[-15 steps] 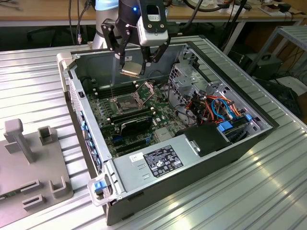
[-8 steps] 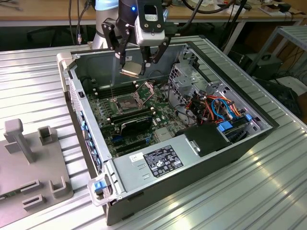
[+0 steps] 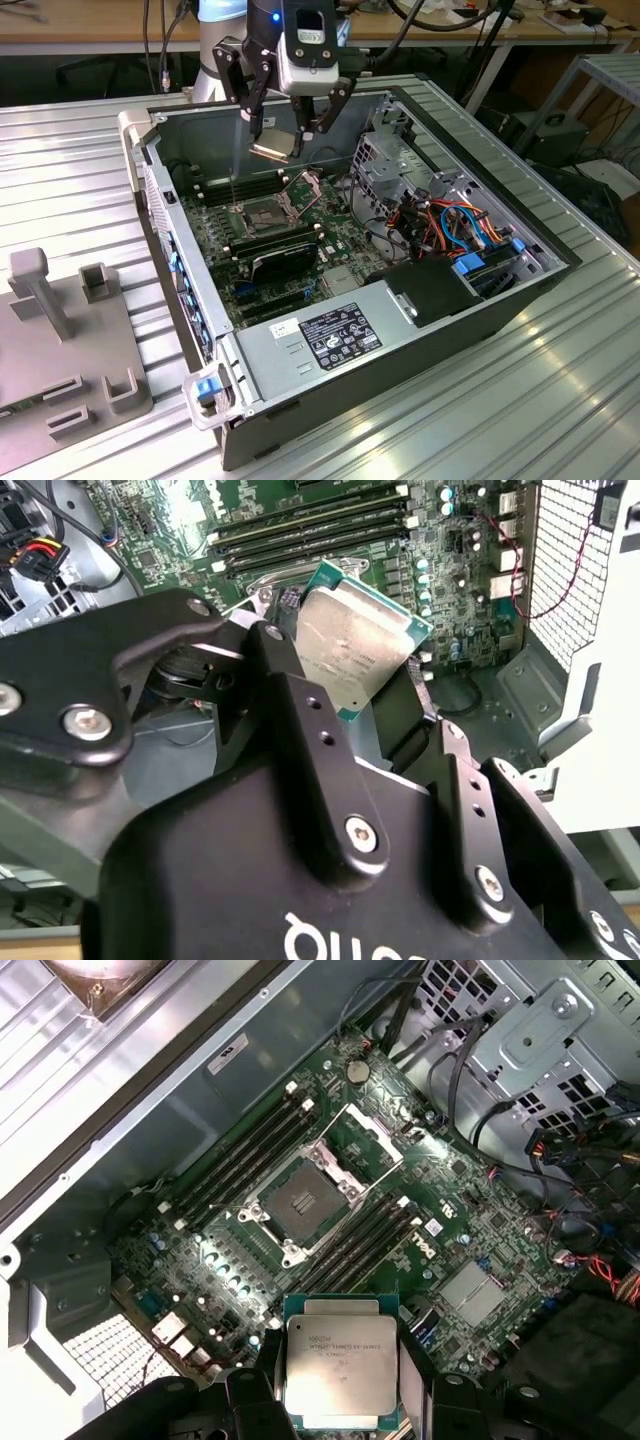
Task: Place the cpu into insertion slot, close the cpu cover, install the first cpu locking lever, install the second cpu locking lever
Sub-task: 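Place the cpu into insertion slot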
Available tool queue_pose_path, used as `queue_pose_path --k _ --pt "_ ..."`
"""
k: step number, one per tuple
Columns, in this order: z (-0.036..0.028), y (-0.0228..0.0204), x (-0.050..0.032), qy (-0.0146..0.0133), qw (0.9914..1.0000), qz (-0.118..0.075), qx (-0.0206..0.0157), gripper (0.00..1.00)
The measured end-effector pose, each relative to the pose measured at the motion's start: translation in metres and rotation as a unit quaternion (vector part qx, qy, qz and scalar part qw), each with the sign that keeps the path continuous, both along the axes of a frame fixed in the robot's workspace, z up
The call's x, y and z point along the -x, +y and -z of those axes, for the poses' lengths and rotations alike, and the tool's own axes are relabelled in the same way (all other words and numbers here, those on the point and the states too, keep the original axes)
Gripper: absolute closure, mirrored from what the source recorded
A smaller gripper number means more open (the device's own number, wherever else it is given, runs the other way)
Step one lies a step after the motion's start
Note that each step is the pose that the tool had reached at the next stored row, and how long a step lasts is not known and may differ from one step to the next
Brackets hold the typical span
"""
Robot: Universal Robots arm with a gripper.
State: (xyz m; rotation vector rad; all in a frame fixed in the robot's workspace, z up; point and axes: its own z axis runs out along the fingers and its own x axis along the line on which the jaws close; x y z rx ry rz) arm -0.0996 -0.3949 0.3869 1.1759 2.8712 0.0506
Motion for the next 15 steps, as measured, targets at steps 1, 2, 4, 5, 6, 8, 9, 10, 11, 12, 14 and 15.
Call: queue_pose_path --k 1,2,4,5,6,8,9,10,11,12,14,15 --pt "0.0 0.0 0.0 0.0 1.0 0.002 0.0 0.45" --pt "0.0 0.0 0.0 0.0 0.99999 0.005 0.0 0.45" --pt "0.0 0.0001 0.0 0.0 0.99994 0.011 0.0 0.45" --pt "0.0 0.0002 0.0 0.0 0.9999 0.014 0.0 0.45" --pt "0.0 0.0002 0.0 0.0 0.99984 0.018 0.0 0.45" --pt "0.0 0.0002 0.0 0.0 0.99963 0.027 0.0 0.45" --pt "0.0 0.0002 -0.0001 0.0 0.99953 0.031 0.0 0.45" --pt "0.0 0.0002 -0.0001 0.0 0.99942 0.034 0.0 0.45" --pt "0.0 0.0002 -0.0001 0.0 0.99928 0.038 0.0 0.45" --pt "0.0 0.0003 -0.0001 0.0 0.99917 0.041 0.0 0.45" --pt "0.0 0.0003 -0.0001 0.0 0.99894 0.046 0.0 0.45" --pt "0.0 0.0003 -0.0001 0.0 0.99883 0.048 0.0 0.45"
